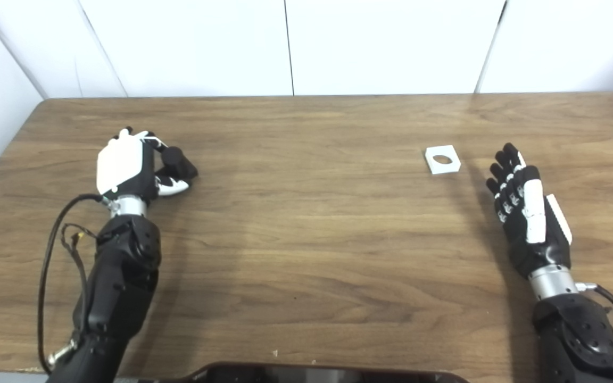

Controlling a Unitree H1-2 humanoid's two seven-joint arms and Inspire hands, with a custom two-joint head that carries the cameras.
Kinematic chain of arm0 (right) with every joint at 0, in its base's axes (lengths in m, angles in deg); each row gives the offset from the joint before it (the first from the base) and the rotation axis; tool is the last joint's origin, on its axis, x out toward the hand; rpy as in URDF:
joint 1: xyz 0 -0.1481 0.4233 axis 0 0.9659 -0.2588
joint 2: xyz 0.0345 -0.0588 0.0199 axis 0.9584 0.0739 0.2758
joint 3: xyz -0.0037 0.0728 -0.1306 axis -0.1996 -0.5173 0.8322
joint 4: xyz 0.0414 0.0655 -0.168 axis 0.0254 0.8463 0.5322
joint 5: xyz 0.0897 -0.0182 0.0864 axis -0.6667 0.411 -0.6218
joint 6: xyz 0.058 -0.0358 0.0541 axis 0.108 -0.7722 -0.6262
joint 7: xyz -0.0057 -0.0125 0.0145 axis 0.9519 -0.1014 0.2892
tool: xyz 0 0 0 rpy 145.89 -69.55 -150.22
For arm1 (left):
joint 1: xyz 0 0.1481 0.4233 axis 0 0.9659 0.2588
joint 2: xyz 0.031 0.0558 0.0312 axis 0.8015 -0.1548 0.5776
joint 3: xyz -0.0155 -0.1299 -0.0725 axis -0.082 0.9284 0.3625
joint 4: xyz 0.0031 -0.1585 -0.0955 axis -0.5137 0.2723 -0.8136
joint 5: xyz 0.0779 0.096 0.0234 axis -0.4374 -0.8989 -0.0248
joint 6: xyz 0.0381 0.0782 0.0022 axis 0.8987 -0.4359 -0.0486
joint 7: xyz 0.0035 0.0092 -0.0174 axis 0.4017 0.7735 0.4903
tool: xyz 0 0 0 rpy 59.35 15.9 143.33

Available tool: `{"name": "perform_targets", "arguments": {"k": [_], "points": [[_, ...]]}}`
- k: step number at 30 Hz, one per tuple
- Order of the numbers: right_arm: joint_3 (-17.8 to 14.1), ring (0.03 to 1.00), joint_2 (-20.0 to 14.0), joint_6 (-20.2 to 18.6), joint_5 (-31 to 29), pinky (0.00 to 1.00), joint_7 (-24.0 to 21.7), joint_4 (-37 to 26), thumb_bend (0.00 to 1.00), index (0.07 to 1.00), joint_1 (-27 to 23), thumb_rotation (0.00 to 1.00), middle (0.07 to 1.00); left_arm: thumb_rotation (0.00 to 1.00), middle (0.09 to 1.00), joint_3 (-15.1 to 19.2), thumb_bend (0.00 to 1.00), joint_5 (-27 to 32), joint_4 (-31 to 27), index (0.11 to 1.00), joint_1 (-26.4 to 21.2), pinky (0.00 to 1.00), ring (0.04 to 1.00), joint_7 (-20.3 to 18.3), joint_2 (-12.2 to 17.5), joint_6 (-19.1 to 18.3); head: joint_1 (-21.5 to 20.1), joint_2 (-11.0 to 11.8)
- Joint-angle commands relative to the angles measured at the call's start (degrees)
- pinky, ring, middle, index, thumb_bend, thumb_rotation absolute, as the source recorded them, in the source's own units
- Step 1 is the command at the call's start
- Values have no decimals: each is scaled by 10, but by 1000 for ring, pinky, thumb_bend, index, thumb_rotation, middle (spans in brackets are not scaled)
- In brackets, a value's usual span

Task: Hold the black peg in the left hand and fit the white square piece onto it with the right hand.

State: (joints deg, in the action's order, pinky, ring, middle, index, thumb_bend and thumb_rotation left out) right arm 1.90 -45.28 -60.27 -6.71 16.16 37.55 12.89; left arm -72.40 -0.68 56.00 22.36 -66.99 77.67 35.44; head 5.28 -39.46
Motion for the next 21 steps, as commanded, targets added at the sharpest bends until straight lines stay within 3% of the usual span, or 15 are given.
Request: {"name": "perform_targets", "arguments": {"k": [1,21], "points": [[3,1000,2,8,-6,1000,-5,13,478,1000,4,1000,1000,72,883,-12,518,4,-17,484,5,969,1000,-9,-6,-2,1,-1],[11,1000,12,-6,0,1000,1,-6,517,1000,12,999,1000,77,883,-97,513,5,-126,487,92,961,1000,-22,-46,8,-18,-8]]}}
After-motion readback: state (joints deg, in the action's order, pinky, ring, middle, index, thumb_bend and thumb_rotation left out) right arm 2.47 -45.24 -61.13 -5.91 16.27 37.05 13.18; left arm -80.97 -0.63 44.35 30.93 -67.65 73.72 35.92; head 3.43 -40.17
